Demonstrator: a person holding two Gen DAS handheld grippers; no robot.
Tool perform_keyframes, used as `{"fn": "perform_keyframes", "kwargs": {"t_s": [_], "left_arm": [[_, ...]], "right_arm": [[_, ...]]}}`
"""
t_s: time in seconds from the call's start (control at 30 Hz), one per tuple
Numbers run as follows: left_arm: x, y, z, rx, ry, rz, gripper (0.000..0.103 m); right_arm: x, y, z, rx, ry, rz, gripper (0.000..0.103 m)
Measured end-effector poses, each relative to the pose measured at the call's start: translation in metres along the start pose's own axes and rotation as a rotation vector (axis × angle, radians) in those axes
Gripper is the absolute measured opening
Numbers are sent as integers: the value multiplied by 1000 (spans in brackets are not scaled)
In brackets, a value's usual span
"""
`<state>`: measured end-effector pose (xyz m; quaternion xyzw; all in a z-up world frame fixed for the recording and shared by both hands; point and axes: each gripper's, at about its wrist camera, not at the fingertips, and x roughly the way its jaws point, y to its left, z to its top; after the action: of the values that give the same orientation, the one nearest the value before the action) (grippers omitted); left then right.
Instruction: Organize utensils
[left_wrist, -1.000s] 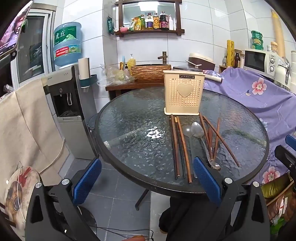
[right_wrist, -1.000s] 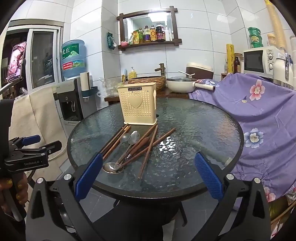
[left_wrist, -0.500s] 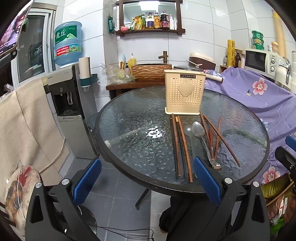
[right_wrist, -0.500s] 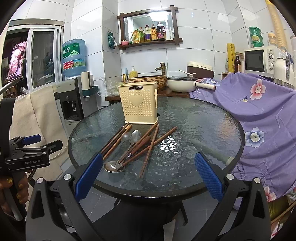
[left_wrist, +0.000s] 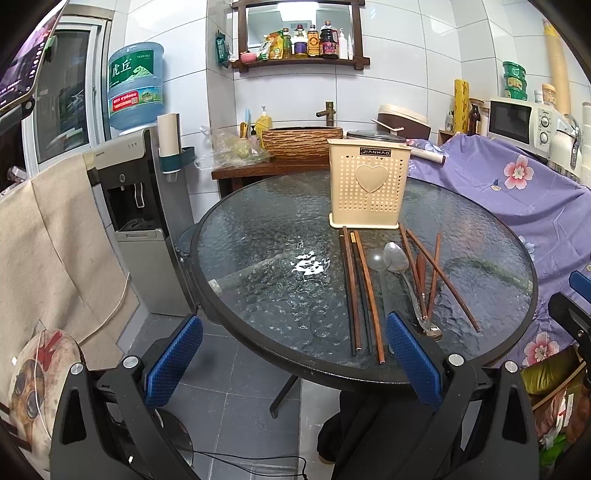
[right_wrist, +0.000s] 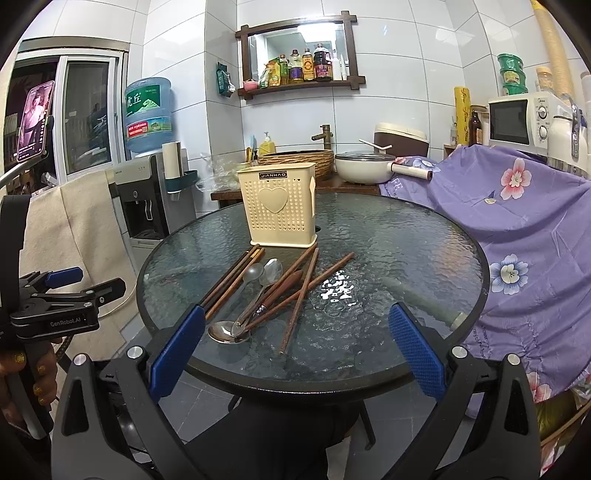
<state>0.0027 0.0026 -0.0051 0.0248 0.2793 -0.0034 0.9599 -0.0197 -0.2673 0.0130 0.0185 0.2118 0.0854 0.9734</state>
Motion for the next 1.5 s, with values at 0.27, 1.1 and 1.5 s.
{"fn": "perform_keyframes", "kwargs": {"t_s": [0.27,1.1,1.5], "left_arm": [[-1,0,0,0,0,-2,97],[-1,0,1,1,1,-3,97],[-1,0,0,1,1,-3,97]], "right_arm": [[0,0,0,0,1,0,98],[3,2,-2,-3,5,5,98],[6,5,-5,-2,10,8,98]]}}
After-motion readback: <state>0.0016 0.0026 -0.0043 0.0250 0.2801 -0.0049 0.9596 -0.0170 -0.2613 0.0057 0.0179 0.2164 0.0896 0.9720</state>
